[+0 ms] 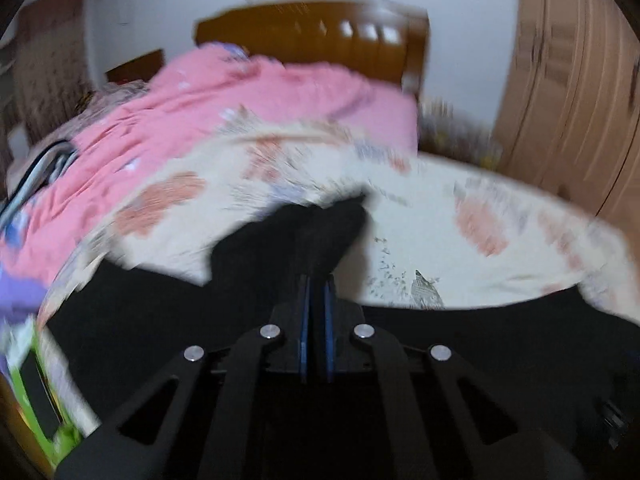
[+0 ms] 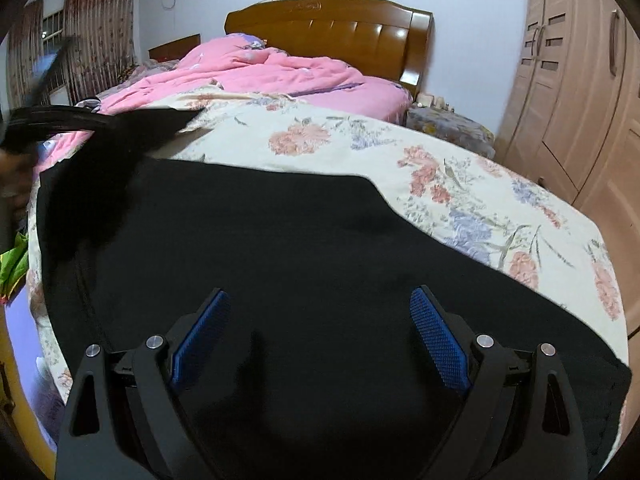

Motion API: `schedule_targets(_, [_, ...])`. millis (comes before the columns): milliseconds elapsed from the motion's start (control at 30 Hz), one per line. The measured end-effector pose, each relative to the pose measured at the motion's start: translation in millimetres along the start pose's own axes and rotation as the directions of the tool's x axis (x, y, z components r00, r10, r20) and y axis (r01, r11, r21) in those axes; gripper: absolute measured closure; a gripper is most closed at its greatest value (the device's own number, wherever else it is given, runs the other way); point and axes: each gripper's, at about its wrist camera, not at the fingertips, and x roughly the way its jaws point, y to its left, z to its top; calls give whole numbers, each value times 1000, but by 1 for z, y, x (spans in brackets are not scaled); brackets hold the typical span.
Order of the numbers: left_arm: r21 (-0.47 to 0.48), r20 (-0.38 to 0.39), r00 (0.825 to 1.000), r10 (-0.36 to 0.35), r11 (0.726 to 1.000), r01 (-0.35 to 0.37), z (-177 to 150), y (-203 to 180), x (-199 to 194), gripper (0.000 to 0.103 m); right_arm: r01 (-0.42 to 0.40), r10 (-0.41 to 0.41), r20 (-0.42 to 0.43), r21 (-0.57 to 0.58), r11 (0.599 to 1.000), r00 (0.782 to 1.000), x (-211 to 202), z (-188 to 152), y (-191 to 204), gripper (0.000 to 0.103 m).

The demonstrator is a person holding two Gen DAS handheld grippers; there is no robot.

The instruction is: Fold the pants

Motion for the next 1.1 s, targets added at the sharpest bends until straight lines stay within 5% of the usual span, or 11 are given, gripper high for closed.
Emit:
schedule_targets(100, [-113, 49, 999, 12, 994, -6, -39, 59, -40, 97, -4, 5, -30, 26, 1000, 1000, 10, -3, -3, 15])
schedule_targets(200, [-206, -37, 999, 28, 978, -35, -83, 110, -30, 97, -12, 14, -39, 47, 999, 999, 13, -4, -6, 15])
schedule_targets(367, [-288, 13, 997, -71, 955, 72, -117, 142, -15, 89, -3, 10, -89, 72, 997, 996, 23, -5, -9, 15])
schedule_targets(433, [-322, 41, 996, -78, 943, 87, -118, 145, -22, 69, 6, 2, -99, 76, 997, 995, 25, -5, -9, 15])
schedule_targets(500, [-344, 97, 990, -101, 930, 128, -121, 145, -35, 38, 13, -6, -104, 71, 997, 995, 26, -6, -8, 15])
schedule_targets(667, [-213, 43, 999, 16, 977, -7, -114, 130, -30, 38, 35, -31, -118, 32, 999, 993, 29, -6, -2, 15])
schedule_targets(767, [2, 63, 983, 170, 985, -171, -104, 103, -32, 29, 40, -37, -115, 20, 999, 993, 29, -6, 1, 15])
schedule_targets(867, [306, 138, 954, 267, 904, -297, -102, 55, -37, 24, 43, -41, -112, 19, 999, 993, 28, -6, 1, 15])
schedule_targets(1000, [652, 211, 924, 319, 659, -376, -108, -6, -16, 23, 42, -40, -110, 18, 999, 993, 28, -6, 0, 15])
schedule_targets(1067, [726, 222, 913, 342, 567, -389, -107, -18, 5, 24, 39, -36, -106, 22, 999, 994, 27, -6, -1, 15])
schedule_targets(1100, [750, 212, 916, 341, 544, -376, -107, -20, 13, 33, 35, -32, -101, 25, 999, 994, 26, -7, -1, 15])
